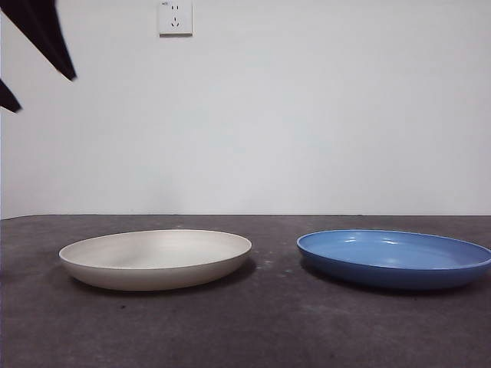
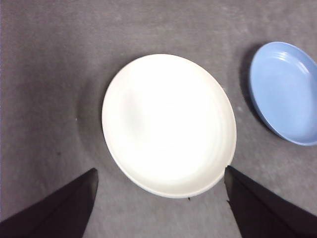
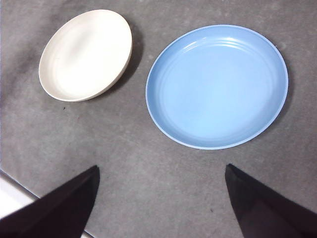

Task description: Pick up the white plate, put it on the blue plate, put it on desk

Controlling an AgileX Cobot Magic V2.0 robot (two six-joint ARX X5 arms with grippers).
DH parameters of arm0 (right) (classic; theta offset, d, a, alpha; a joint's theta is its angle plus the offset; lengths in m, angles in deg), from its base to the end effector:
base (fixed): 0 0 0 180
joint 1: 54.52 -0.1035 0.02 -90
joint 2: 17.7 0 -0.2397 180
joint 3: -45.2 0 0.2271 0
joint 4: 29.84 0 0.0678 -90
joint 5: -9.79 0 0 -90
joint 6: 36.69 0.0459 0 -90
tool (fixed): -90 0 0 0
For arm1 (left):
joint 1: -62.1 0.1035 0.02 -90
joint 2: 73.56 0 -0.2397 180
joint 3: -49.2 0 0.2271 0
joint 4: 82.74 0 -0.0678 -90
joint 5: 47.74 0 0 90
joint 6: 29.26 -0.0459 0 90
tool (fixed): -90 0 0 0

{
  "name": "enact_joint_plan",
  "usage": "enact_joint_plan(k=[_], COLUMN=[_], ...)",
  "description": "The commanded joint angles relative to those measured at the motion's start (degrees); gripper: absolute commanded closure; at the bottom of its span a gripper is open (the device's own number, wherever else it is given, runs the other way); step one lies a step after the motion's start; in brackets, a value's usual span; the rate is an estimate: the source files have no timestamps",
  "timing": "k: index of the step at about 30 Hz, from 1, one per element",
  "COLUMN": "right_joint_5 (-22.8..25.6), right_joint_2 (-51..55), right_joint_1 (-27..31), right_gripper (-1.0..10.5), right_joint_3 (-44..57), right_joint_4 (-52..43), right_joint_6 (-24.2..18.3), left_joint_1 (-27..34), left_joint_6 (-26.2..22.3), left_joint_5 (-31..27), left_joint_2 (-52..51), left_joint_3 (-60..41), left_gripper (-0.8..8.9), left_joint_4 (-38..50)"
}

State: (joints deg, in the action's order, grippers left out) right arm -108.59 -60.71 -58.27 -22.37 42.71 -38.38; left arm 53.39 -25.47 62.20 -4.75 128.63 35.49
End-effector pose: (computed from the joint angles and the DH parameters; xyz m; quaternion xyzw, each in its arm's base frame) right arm 0.1220 0.0299 0.2810 0.0738 0.3935 0.2586 0.8791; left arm 0.2212 -0.0497 0.2824 -0.0711 0.4368 -0.2089 0.8721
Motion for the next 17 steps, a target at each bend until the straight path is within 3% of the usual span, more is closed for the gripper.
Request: enact_joint_plan(k=[1,6,17], right_joint_5=[-0.2,-0.2,-0.2], right_joint_2=[-0.3,-0.3,-0.3], right_joint_1=[-0.2,-0.2,-0.2], right_gripper=[5.4,5.4,5.4], right_joint_3=[-1.0,-1.0,-1.0], right_joint_4=[-0.4,-0.4,-0.6], right_joint_6=[-0.2,-0.2,-0.2], left_joint_1=[-1.0,-2.1,-3.0], left_joint_6=[-0.1,-0.4,-0.3], left_joint_5=[-2.5,-5.6,-6.7], left_joint_2=[5.4,13.0,24.8], left_joint_3=[3.4,5.7,5.7], left_gripper=[4.07,4.07,4.08], left_joint_4=[0.8,2.1,6.4])
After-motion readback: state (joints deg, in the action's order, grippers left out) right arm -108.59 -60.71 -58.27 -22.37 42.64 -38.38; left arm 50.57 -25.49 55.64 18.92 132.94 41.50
